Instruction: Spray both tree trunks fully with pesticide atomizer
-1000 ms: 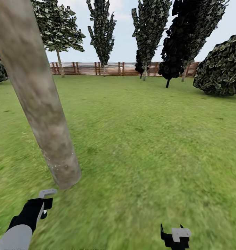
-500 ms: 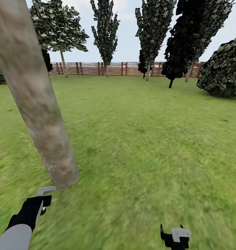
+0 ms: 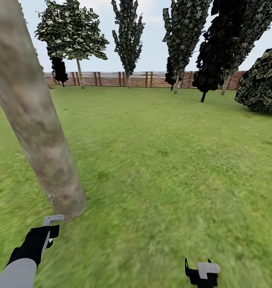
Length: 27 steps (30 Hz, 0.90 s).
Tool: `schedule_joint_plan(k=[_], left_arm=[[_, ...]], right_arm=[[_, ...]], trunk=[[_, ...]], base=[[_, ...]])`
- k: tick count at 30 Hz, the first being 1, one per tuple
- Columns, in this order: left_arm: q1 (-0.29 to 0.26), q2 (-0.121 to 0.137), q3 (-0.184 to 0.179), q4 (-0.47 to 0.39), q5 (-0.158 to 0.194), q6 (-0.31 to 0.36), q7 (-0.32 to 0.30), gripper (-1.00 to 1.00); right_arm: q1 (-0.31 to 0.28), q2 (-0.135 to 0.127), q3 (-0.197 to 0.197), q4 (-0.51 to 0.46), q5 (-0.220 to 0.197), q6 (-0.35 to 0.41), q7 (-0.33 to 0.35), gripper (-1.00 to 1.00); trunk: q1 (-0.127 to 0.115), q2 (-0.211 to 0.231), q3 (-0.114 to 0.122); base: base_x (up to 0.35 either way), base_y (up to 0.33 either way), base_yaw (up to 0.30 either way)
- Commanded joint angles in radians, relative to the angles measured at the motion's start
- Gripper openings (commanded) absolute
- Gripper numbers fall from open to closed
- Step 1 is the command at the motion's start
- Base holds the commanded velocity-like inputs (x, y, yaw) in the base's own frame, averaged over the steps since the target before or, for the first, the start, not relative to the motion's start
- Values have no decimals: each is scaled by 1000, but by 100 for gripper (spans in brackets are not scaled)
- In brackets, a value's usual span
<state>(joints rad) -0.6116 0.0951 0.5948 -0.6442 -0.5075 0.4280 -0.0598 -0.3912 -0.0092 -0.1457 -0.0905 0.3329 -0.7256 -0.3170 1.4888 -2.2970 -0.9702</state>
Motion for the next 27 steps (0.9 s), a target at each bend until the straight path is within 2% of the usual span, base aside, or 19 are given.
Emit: schedule_joint_plan(k=[1, 10, 14, 18, 20, 22, 24, 25, 26, 27], left_arm=[[0, 0, -1, 0, 0, 0, 0, -100], [0, 0, 0, 0, 0, 0, -1, -100], [-1, 0, 1, -2, 0, 0, -2, -100], [-11, -6, -1, -3, 2, 3, -8, -100], [-43, -15, -18, -2, 2, 12, -11, -100], [-99, -18, -42, -2, 1, 23, -13, -100], [-128, -21, -62, -2, 1, 53, -15, -100], [-140, -24, -79, -2, 2, 68, -16, -100], [-155, -39, -114, -2, 4, 81, -18, -100], [-163, -46, -123, -2, 4, 84, -18, -100]], right_arm=[[0, 0, 0, 0, 0, 0, 0, 100], [0, 0, 0, 0, 0, 0, 0, 100], [0, 0, 0, 0, 0, 0, 0, 100], [0, 0, 0, 0, 0, 0, 0, 100], [0, 0, 0, 0, 0, 0, 0, 100], [0, 0, 0, 0, 0, 0, 1, 100], [0, 0, 0, 0, 0, 0, 1, 100], [0, 0, 0, 0, 0, 0, 1, 100], [0, -1, 0, 0, 0, 0, 0, 100], [0, -1, 0, 0, 0, 0, 0, 100]], trunk=[[0, 0, 0], [0, 0, 0], [0, 0, 0], [0, 0, 0], [0, 0, 0], [0, 0, 0], [0, 0, 0], [0, 0, 0], [0, 0, 0], [0, 0, 0]], base=[[238, -195, 225], [212, -206, 271], [20, -258, 278], [2, -67, 278], [0, -6, 262], [0, -1, 65], [0, 0, 21], [0, 0, 7], [0, 0, 2], [0, 0, 0]])
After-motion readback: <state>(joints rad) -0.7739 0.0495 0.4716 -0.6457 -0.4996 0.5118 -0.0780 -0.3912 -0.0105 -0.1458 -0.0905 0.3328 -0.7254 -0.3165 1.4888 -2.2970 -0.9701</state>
